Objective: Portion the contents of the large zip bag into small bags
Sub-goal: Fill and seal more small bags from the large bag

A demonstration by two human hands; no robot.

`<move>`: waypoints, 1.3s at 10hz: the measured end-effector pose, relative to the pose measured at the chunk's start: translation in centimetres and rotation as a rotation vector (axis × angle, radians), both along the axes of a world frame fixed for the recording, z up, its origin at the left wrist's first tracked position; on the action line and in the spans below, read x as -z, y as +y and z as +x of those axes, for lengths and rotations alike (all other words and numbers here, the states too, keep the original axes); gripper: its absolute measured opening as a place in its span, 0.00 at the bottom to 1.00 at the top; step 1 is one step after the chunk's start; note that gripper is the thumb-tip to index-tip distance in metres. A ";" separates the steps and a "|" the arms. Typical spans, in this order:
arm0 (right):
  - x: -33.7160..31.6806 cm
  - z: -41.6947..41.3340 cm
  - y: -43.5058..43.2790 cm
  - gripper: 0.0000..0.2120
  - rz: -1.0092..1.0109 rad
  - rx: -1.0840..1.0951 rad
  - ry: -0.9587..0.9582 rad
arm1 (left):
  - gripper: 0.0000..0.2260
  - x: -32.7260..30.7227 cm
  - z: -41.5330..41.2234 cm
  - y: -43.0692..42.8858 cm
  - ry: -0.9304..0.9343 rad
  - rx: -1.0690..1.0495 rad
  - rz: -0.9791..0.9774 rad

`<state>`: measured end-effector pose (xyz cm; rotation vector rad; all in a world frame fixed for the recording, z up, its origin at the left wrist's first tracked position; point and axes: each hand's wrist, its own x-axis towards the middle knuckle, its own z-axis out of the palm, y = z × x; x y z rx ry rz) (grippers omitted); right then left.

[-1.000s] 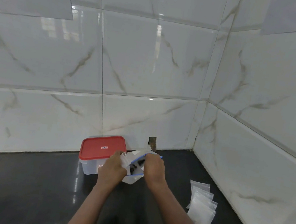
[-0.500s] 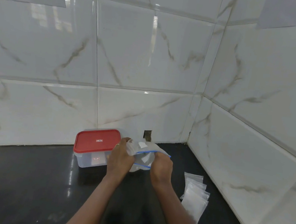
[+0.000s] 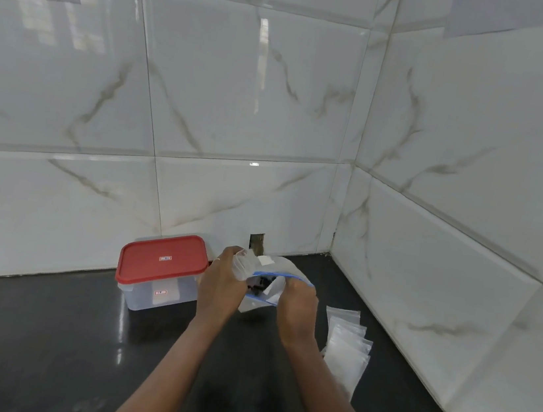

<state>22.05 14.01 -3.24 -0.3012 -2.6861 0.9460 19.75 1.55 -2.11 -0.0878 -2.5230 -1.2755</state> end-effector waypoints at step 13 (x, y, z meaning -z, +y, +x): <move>3.7 -1.4 -2.1 0.14 -0.423 0.194 -0.285 | 0.22 2.4 -1.8 1.1 -0.035 0.137 -0.261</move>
